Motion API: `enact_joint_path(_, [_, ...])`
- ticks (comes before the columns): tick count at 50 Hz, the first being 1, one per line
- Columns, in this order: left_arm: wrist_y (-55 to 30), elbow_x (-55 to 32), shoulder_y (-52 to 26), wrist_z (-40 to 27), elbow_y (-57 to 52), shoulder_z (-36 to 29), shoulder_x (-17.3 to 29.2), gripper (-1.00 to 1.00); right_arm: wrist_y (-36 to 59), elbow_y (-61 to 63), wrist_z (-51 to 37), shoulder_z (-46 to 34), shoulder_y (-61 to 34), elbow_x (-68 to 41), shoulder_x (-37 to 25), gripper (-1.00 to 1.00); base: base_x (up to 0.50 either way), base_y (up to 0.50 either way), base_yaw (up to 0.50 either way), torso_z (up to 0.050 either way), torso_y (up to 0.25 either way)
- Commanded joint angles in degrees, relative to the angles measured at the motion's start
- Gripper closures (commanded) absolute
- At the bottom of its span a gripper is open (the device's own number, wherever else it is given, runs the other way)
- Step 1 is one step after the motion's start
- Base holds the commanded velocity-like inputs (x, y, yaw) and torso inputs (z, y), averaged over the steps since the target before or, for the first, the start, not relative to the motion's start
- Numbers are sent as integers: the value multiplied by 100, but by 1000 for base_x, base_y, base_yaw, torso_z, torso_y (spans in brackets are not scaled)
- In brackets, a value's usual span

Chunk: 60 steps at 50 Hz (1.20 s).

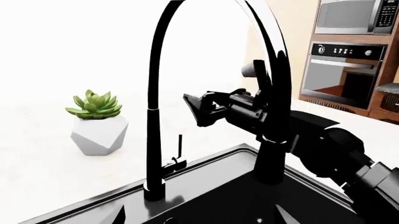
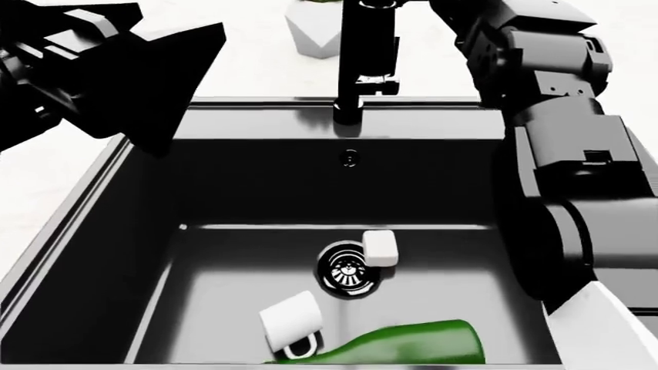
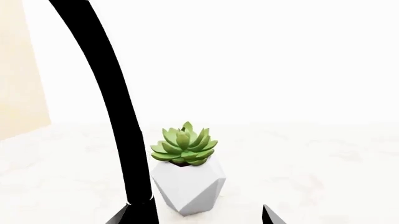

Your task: Pick the mug and bottle and place them in the sink. Then turn on the water.

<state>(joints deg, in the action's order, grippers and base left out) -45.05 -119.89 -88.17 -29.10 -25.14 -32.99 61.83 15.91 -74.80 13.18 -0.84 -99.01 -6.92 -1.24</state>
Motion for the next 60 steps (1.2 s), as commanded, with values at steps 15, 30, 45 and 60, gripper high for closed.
enact_joint_path(15, [-284,-125,-390,-167,63,-20,-7,-100,122,-15,141,449,-65,371,18,-100,0,0,0,0,-124])
enact_joint_path(30, [-321,-112,-431,-155,81,-13,-39,-100,235,-14,269,551,-221,431,-33,-100,0,0,0,0,-124])
enact_joint_path(45, [-291,-136,-404,-199,25,13,-16,-100,260,-12,359,534,-239,430,4,-100,0,0,0,0,-124])
enact_joint_path(60, [-268,-122,-379,-185,41,49,9,-100,232,-14,280,537,-185,453,-1,-100,0,0,0,0,-105])
